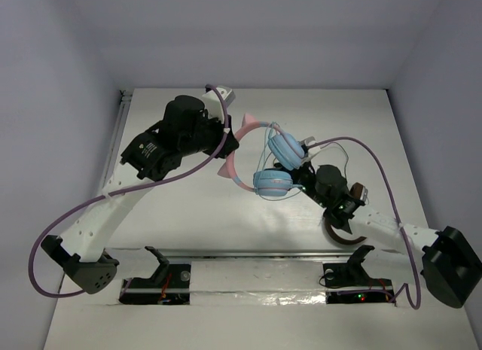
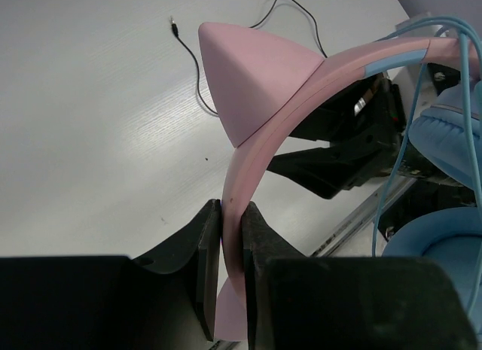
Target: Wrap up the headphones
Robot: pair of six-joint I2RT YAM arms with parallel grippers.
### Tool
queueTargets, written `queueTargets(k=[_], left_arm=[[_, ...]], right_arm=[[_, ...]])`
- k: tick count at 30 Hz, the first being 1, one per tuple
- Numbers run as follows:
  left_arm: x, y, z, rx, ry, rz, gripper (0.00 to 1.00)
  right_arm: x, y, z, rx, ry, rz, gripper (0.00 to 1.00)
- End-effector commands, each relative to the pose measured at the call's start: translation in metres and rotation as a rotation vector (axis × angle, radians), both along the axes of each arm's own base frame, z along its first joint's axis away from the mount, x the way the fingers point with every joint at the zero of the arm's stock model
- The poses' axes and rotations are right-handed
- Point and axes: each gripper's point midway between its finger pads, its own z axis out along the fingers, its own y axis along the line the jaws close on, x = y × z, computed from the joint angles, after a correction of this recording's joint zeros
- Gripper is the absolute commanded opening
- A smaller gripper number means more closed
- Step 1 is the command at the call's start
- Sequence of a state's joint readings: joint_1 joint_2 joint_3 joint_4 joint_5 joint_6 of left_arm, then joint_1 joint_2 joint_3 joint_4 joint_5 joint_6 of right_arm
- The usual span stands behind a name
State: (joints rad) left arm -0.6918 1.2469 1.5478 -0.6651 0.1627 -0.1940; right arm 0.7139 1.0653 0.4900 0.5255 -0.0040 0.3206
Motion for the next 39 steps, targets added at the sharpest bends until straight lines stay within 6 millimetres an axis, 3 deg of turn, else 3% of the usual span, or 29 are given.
queueTargets(k=[1, 5, 6, 11, 19, 27, 31, 36, 39], left_arm=[[-0.006, -0.01, 0.048, -0.141, -0.062, -0.034, 0.0], [-0.008, -0.01, 0.053, -0.149, -0.066, -0.036, 0.0], [-0.01, -0.009, 0.055, -0.154, -0.068, -0.039, 0.0], [-0.011, -0.011, 0.056, -0.164, -0.068, -0.046, 0.0], [-0.01, -0.009, 0.059, -0.17, -0.077, -0.036, 0.0], [-0.012, -0.008, 0.061, -0.173, -0.078, -0.037, 0.0], [-0.013, -0.009, 0.065, -0.182, -0.081, -0.046, 0.0], [-0.012, -0.011, 0.062, -0.18, -0.078, -0.049, 0.0], [-0.013, -0.011, 0.064, -0.186, -0.078, -0.054, 0.0]], right_arm=[[0.017, 0.003, 0.03, 0.018, -0.101, -0.025, 0.55], [0.027, -0.009, 0.037, -0.016, -0.11, -0.108, 0.54], [0.024, -0.011, 0.044, -0.002, -0.114, -0.107, 0.52], [0.008, -0.008, 0.039, 0.02, -0.07, -0.047, 0.37], [-0.002, -0.009, 0.038, 0.06, -0.056, -0.022, 0.41], [0.018, -0.013, 0.031, 0.017, -0.052, -0.107, 0.54], [0.02, -0.006, 0.034, 0.008, -0.075, -0.079, 0.55], [0.013, 0.019, 0.022, 0.003, -0.045, 0.056, 0.53], [0.015, 0.022, 0.015, 0.017, -0.033, 0.052, 0.47]])
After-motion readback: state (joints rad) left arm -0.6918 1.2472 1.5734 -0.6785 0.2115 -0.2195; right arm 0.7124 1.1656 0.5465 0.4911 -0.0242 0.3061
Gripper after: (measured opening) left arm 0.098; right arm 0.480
